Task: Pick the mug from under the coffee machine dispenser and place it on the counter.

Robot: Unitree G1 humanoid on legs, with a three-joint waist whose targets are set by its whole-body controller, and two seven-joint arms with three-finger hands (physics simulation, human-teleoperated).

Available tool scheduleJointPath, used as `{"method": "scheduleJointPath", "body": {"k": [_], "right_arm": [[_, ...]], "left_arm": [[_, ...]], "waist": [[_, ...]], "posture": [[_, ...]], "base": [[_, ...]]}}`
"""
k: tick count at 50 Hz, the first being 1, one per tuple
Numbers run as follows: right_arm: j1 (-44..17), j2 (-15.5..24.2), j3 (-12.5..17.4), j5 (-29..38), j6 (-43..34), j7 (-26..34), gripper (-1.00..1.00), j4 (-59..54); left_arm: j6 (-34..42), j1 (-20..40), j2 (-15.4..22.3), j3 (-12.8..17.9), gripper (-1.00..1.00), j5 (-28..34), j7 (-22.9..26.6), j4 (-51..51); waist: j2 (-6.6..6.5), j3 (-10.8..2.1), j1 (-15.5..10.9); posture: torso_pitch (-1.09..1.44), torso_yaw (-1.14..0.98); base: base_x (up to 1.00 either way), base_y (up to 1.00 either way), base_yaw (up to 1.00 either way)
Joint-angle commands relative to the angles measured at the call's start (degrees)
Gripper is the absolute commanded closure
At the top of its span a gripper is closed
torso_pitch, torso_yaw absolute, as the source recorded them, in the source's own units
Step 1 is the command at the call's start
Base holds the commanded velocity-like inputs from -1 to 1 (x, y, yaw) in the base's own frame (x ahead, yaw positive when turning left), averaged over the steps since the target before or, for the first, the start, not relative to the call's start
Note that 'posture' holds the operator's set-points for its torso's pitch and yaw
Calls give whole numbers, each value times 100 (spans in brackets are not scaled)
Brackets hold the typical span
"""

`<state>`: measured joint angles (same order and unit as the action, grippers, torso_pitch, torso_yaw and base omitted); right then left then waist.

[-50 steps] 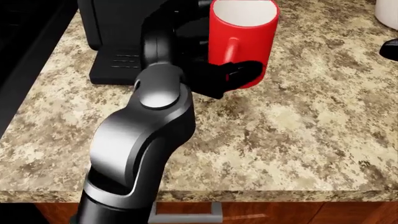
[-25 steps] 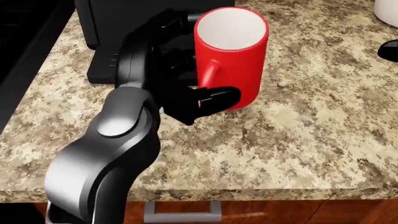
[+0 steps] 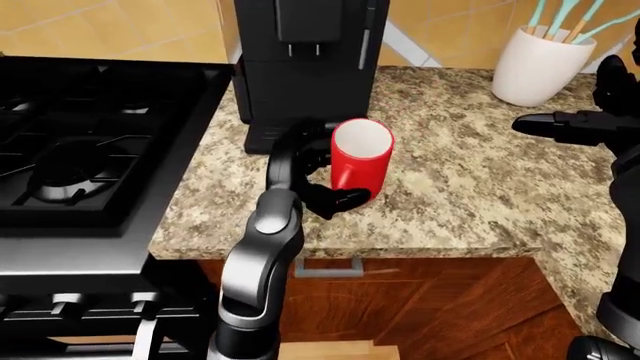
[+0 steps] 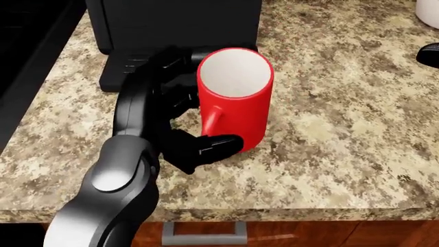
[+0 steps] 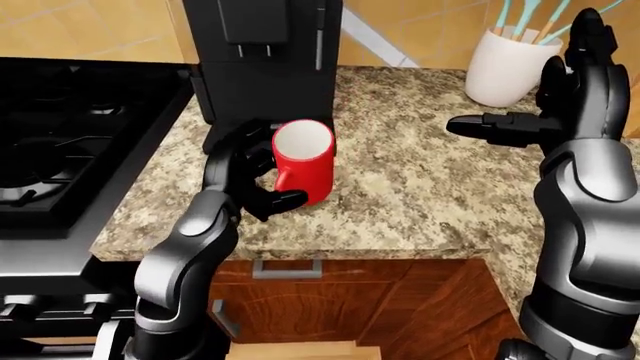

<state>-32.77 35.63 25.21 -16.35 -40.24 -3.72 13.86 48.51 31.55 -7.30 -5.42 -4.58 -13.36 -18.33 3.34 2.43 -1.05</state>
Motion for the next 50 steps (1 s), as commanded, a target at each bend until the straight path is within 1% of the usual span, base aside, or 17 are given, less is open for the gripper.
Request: {"method": "scheduleJointPath", "body": {"k": [1,5,9,18,23,26,30,32,39,50], "right_arm": [[-153,122,93,28,181,-15,-100,150],[-156,122,93,30,178,-15,-100,148],[-166,127,92,27,164,-17,-100,155],[-179,141,101,19,164,-18,-100,139],[-187,156,108,-4,147,-27,-100,146],[-183,160,109,-13,146,-31,-100,153],[-178,157,107,-15,160,-33,-100,141],[-157,149,114,-21,154,-32,-100,165],[-141,144,116,-20,151,-27,-100,183],[-142,154,126,-23,165,-19,-100,159]], "left_arm": [[-236,178,-48,-45,100,-32,47,-270],[-192,127,-73,-51,100,-41,59,-343],[92,-47,-160,-176,100,-105,32,-716],[126,-178,-245,-297,100,-105,87,-843],[-89,-302,-277,-397,100,-33,165,-697],[-384,-381,-286,-417,100,19,260,-410],[-571,-350,-343,-478,100,134,324,-176],[-795,-340,-398,-515,100,204,365,56],[-1135,-365,-464,-519,100,319,467,404],[-1400,-596,-573,-669,100,462,629,744]], "waist": [[41,-148,2],[42,-151,1],[42,-153,8],[49,-145,-2],[60,-144,-9],[67,-142,-14],[82,-150,-21],[91,-148,-22],[112,-154,-34],[125,-174,-38]], "posture": [[0,0],[0,0],[0,0],[0,0],[0,0],[0,0],[0,0],[0,0],[0,0],[0,0]], "base": [[0,0,0],[0,0,0],[0,0,0],[0,0,0],[0,0,0],[0,0,0],[0,0,0],[0,0,0],[0,0,0],[0,0,0]]}}
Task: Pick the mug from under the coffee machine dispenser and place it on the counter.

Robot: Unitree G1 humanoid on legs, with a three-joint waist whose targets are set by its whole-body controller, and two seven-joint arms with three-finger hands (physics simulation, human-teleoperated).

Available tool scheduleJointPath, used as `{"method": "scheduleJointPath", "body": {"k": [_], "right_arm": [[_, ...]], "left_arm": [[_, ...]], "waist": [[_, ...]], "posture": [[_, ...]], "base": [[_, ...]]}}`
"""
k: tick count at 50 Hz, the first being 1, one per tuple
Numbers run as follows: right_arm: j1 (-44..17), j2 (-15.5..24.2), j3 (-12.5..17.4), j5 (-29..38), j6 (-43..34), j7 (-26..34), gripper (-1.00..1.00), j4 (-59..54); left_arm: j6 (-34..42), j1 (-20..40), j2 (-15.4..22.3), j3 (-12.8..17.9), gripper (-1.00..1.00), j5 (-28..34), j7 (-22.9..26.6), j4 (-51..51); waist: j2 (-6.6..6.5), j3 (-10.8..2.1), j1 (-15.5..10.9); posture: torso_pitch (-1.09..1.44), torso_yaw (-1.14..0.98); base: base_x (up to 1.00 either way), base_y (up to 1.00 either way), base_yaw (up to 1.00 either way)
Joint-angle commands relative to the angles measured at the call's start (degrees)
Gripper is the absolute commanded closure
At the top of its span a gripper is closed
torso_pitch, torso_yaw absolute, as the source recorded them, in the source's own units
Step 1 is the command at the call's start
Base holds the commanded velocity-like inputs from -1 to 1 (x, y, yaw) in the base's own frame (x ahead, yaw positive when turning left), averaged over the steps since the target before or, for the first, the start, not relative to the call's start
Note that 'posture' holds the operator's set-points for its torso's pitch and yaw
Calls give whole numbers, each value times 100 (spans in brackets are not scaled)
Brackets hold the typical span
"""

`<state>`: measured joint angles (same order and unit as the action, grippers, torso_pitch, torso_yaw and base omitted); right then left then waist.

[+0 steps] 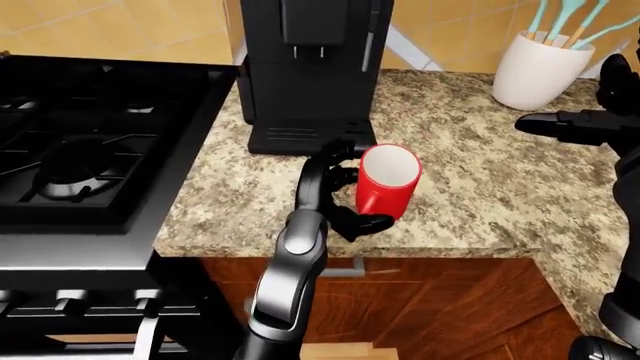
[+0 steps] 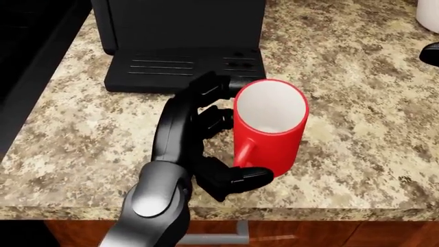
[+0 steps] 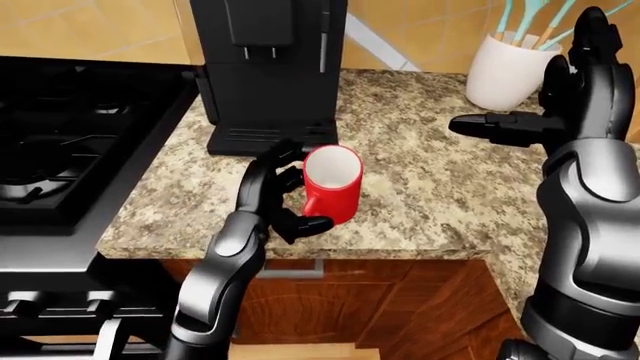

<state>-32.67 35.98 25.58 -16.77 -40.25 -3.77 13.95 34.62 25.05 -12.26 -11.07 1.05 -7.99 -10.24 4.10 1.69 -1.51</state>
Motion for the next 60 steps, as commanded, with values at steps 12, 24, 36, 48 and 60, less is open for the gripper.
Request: {"method": "scheduleJointPath", "body": {"k": [12,24,36,48,60], "right_arm": [[-178,144,97,-6,136,-21,-100,153],[-168,142,88,-12,139,-29,-100,161],[-161,143,94,-16,136,-26,-100,168],[-171,148,90,-11,165,-14,-100,132],[-177,162,102,-30,126,-27,-100,156]], "left_arm": [[133,78,-111,-84,43,-54,178,-68],[170,64,-94,-65,-4,-80,187,-116],[195,63,-84,-40,-90,-111,183,-145],[298,97,-62,-39,-100,-133,195,-231],[1098,261,51,15,-100,-151,253,-1140]], "waist": [[51,-120,0],[52,-113,3],[56,-111,0],[57,-110,2],[51,-92,11]], "posture": [[0,0],[0,0],[0,0],[0,0],[0,0]], "base": [[0,0,0],[0,0,0],[0,0,0],[0,0,0],[0,0,0]]}}
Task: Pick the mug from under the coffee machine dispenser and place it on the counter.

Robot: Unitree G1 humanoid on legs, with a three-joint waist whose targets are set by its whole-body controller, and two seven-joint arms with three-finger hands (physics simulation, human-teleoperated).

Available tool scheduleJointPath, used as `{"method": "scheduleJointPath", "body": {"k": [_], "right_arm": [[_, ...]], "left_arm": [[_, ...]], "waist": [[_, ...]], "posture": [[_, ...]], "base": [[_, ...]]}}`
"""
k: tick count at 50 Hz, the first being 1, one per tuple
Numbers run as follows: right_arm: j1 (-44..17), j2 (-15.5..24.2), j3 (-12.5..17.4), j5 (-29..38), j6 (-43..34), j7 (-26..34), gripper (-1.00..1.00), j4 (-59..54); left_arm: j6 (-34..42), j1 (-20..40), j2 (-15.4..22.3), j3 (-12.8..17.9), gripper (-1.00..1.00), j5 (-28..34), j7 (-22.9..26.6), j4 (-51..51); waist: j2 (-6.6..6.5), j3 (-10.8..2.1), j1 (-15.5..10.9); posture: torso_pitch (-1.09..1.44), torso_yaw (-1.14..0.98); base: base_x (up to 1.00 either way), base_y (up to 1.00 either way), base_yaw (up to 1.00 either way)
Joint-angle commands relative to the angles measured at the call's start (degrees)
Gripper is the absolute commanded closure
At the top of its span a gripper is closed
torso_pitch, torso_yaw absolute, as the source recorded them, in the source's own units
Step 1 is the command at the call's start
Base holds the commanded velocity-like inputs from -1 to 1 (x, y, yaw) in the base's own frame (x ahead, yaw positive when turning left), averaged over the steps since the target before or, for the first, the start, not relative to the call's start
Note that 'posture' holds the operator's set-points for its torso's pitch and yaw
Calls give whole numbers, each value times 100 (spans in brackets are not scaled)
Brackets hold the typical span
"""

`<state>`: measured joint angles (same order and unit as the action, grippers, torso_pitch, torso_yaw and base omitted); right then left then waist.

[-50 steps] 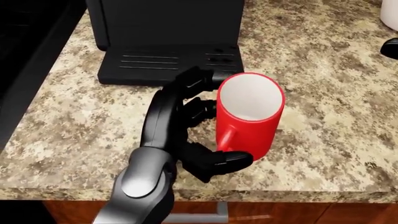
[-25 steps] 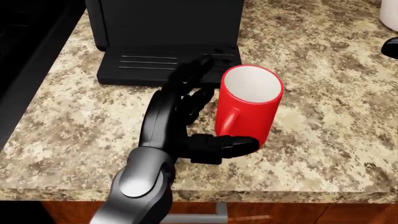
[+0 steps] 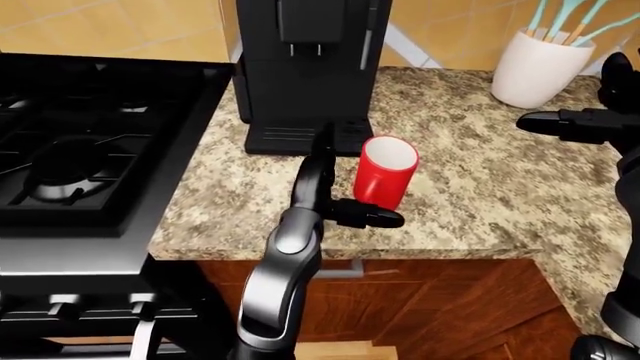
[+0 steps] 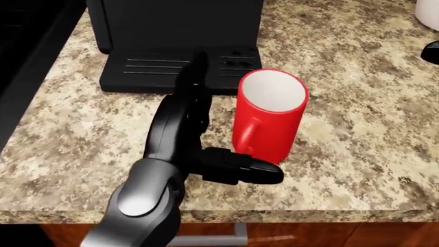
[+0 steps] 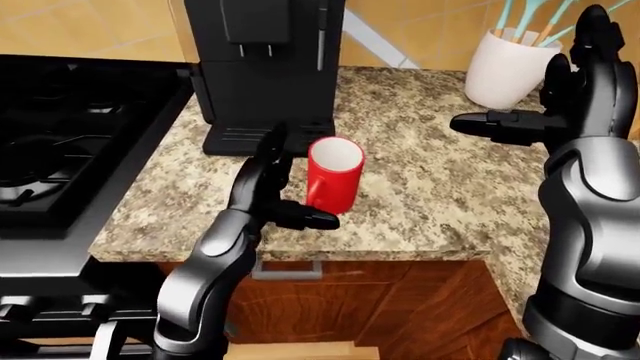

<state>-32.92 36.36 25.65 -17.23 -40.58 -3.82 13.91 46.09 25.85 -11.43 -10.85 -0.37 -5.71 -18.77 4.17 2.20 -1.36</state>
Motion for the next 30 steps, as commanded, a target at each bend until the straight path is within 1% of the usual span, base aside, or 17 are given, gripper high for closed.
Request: {"method": "scheduleJointPath", "body": {"k": [1,8,11,15,17,21,26,27,30], "right_arm": [[-156,127,97,15,158,-23,-100,156],[-147,113,79,15,159,-29,-100,168],[-152,114,82,21,153,-23,-100,162],[-144,107,83,25,162,-18,-100,159],[-150,115,90,20,155,-17,-100,159],[-146,107,82,24,151,-24,-100,172],[-138,103,85,21,145,-26,-100,190],[-134,96,80,24,141,-29,-100,202],[-157,108,83,25,132,-25,-100,189]], "left_arm": [[56,208,-13,10,-100,-15,32,-398],[606,393,141,135,-100,-45,82,-955],[807,508,242,247,-100,-65,112,-1128],[1254,632,331,335,-100,-134,113,-1549],[1614,816,376,508,-100,-237,106,-1825],[2051,1188,565,817,-100,-462,36,-2112],[2509,1315,906,1170,-100,-790,-15,-2560],[2611,1406,985,1270,-100,-853,-31,-2640],[2793,1539,1193,1446,-100,-1045,-50,-2781]], "waist": [[44,-140,-4],[26,-127,-4],[19,-120,-3],[6,-116,2],[2,-109,4],[-13,-90,9],[-51,-72,23],[-59,-69,25],[-79,-64,31]], "posture": [[0,0],[0,0],[0,0],[0,0],[0,0],[0,0],[0,0],[0,0],[0,0]], "base": [[0,0,0],[0,0,0],[0,0,0],[0,0,0],[0,0,0],[0,0,0],[0,0,0],[0,0,0],[0,0,0]]}}
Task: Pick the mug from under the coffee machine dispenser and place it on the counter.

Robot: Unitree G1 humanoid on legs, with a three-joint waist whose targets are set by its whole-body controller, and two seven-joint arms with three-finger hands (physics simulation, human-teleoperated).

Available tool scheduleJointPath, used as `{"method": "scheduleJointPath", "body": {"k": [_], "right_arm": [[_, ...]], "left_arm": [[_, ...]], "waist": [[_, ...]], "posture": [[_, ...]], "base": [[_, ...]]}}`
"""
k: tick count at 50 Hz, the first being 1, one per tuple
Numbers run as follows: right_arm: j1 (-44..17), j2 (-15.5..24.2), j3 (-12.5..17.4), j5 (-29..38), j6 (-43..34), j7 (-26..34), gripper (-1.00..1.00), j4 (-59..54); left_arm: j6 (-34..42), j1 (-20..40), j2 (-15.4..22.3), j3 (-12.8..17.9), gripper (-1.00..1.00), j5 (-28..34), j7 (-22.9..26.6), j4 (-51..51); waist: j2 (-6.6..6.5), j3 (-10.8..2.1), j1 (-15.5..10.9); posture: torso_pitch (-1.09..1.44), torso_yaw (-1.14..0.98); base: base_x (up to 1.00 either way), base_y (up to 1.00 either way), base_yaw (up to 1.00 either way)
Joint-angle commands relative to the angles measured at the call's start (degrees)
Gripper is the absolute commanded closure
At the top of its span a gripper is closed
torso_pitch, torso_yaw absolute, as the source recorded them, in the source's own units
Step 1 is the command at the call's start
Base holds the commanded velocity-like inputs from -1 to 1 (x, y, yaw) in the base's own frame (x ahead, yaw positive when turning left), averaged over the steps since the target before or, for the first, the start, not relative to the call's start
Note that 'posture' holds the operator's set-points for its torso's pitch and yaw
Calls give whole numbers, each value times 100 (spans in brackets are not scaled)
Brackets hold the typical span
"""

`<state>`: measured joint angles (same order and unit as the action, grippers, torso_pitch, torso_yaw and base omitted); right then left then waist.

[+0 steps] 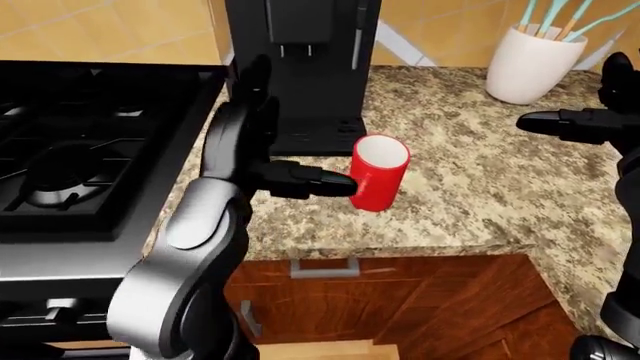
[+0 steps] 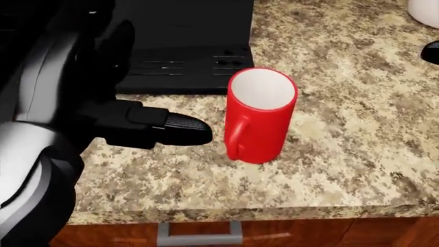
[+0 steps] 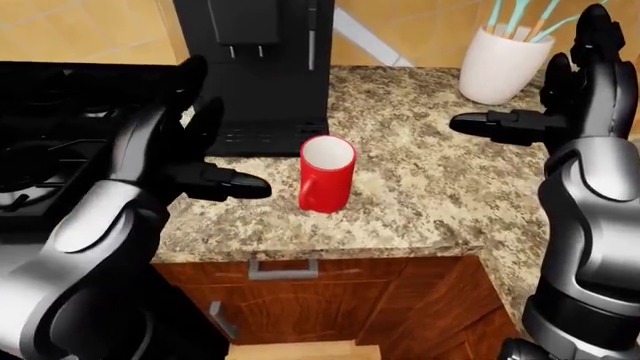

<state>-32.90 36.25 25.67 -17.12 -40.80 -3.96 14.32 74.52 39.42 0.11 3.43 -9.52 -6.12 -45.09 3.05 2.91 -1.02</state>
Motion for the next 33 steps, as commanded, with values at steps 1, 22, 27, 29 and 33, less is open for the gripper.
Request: {"method": "scheduleJointPath", "body": {"k": [1,22,27,29,33], "right_arm": [[-164,120,80,12,154,-10,-100,144],[-215,163,74,-16,117,-23,-100,135],[-209,171,84,-23,126,-15,-100,130],[-211,176,82,-21,127,-14,-100,127],[-223,191,90,-23,123,-15,-100,117]], "left_arm": [[-16,225,123,109,-100,-194,-2,-185],[-359,803,2201,1551,-100,-1404,-55,35],[-488,958,2891,1855,-100,-1735,-45,166],[-554,1057,3138,1968,-100,-1847,-95,256],[-598,1216,3552,2047,-100,-2140,-223,276]], "waist": [[27,-131,0],[-127,-90,48],[-167,-87,65],[-176,-77,67],[-195,-66,71]], "posture": [[0,0],[0,0],[0,0],[0,0],[0,0]], "base": [[0,0,0],[0,0,0],[0,0,0],[0,0,0],[0,0,0]]}}
